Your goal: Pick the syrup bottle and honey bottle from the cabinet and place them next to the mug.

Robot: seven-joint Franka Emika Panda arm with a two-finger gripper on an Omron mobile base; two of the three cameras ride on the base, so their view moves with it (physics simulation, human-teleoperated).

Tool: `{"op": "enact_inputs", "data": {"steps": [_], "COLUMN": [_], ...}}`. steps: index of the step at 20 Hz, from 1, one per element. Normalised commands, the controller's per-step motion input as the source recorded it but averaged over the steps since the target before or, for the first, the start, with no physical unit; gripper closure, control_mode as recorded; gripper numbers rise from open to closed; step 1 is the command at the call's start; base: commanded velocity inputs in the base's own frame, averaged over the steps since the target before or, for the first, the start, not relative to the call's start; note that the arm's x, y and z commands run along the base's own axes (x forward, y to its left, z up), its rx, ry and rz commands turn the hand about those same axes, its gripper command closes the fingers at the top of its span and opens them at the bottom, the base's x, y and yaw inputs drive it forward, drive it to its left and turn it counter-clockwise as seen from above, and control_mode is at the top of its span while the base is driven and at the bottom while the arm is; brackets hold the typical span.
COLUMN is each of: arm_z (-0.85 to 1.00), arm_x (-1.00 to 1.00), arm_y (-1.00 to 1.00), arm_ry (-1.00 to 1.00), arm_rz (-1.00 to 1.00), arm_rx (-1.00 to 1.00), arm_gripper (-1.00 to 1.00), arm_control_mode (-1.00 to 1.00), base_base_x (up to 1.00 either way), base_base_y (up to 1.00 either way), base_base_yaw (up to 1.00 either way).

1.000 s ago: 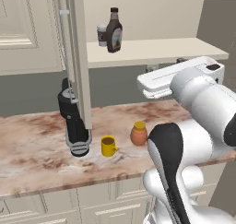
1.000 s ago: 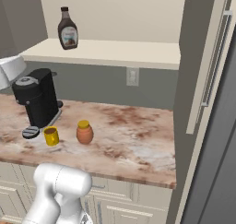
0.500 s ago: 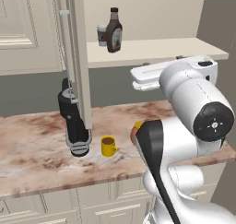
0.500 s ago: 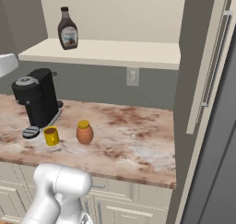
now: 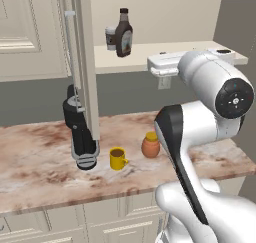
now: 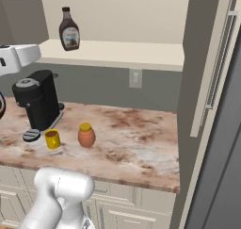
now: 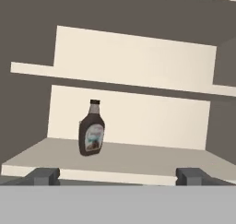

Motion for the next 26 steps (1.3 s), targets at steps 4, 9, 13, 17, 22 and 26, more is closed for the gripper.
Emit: {"op": "enact_inputs", "data": {"steps": [4,9,13,17,22,26], "arm_z": [0.00,0.00,0.00,-0.04,-0.16,-0.02], "arm_x": [0.38,0.86,0.11,0.39,0.81,0.16], "arm_y": [0.00,0.00,0.00,0.00,0.00,0.00], "arm_ry": [0.00,0.00,0.00,0.00,0.00,0.00], "arm_rz": [0.00,0.01,0.00,0.01,0.02,0.00], "arm_rx": [0.00,0.01,0.00,0.00,0.00,0.00], "arm_gripper": [-1.00,-1.00,-1.00,-1.00,-1.00,-1.00], "arm_control_mode": [-1.00,-1.00,-1.00,-1.00,-1.00,-1.00], "base_base_x": [0.00,0.00,0.00,0.00,0.00,0.00], "base_base_y": [0.00,0.00,0.00,0.00,0.00,0.00], "base_base_yaw": [0.00,0.00,0.00,0.00,0.00,0.00]}}
